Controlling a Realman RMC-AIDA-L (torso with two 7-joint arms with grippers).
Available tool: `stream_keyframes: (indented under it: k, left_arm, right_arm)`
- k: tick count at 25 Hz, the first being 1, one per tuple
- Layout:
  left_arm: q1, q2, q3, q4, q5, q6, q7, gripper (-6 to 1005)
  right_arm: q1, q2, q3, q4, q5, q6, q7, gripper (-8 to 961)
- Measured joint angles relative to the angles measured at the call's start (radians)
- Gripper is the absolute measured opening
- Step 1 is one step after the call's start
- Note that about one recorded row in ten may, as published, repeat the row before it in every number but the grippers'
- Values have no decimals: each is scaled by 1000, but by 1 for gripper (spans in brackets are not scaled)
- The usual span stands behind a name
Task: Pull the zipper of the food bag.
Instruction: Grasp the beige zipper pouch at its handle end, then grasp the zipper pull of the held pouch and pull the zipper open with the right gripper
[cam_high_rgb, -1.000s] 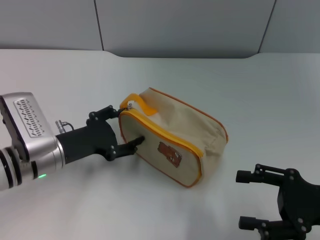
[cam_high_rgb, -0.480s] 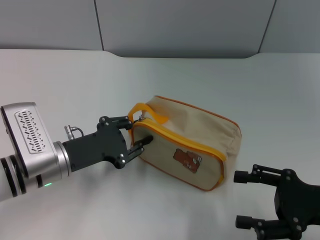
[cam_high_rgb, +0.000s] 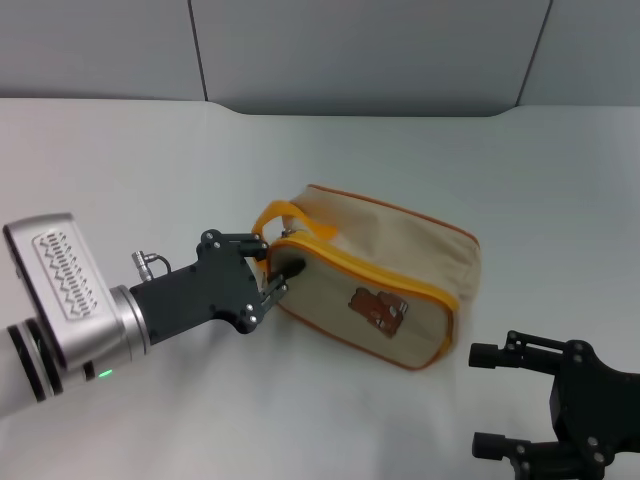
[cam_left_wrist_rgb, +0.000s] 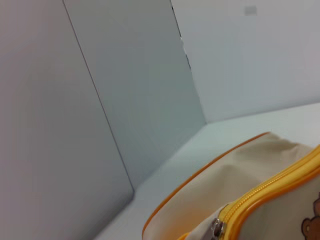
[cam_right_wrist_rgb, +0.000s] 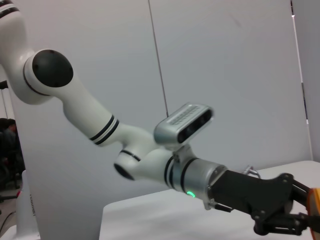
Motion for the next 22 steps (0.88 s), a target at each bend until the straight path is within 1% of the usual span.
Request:
stream_keyframes:
  k: [1, 2, 6, 8, 10, 12, 13, 15, 16, 17, 18, 21, 22]
  left_arm:
    - [11, 0, 0, -27, -40, 20, 75, 249]
    - [11, 0, 0, -27, -40, 20, 75, 243]
    - [31, 0, -1, -106, -116, 72, 231, 217]
    - [32, 0, -2, -114, -120, 81, 245, 204]
    - [33, 0, -5, -125, -123, 108, 283, 192]
    - [38, 0, -10, -142, -127, 166, 383, 179]
    - [38, 0, -10, -142, -127, 166, 383, 173]
    - [38, 0, -11, -145, -126, 210, 446, 159]
    - [33, 0, -11, -134, -124, 241, 471, 151]
    - [33, 0, -11, -134, -124, 241, 471, 143]
    - [28, 0, -11, -125, -124, 250, 476, 135]
    - [-7, 0, 5, -73, -119, 270, 480, 110]
    - [-7, 0, 5, -73, -119, 270, 480, 101]
  right_arm:
    - [-1, 0, 1, 0, 0, 0, 0, 832]
    - [-2, 0, 3, 0, 1, -1, -3, 832]
    - [-9, 6, 23, 0, 10, -7, -9, 832]
    - [-9, 6, 34, 1, 10, -8, -10, 832]
    - [-9, 7, 68, 3, 10, -10, -12, 832]
    - [-11, 14, 168, 17, 13, -16, -30, 832]
    - [-11, 14, 168, 17, 13, -16, -30, 832]
    - [-19, 28, 268, 39, 25, -20, -63, 832]
    - [-30, 44, 346, 65, 57, -18, -115, 832]
    - [-30, 44, 346, 65, 57, -18, -115, 832]
    - [-40, 51, 382, 91, 83, -10, -157, 832]
    - [-62, 53, 423, 158, 143, 5, -259, 832]
    - [-70, 53, 433, 175, 162, 8, -286, 832]
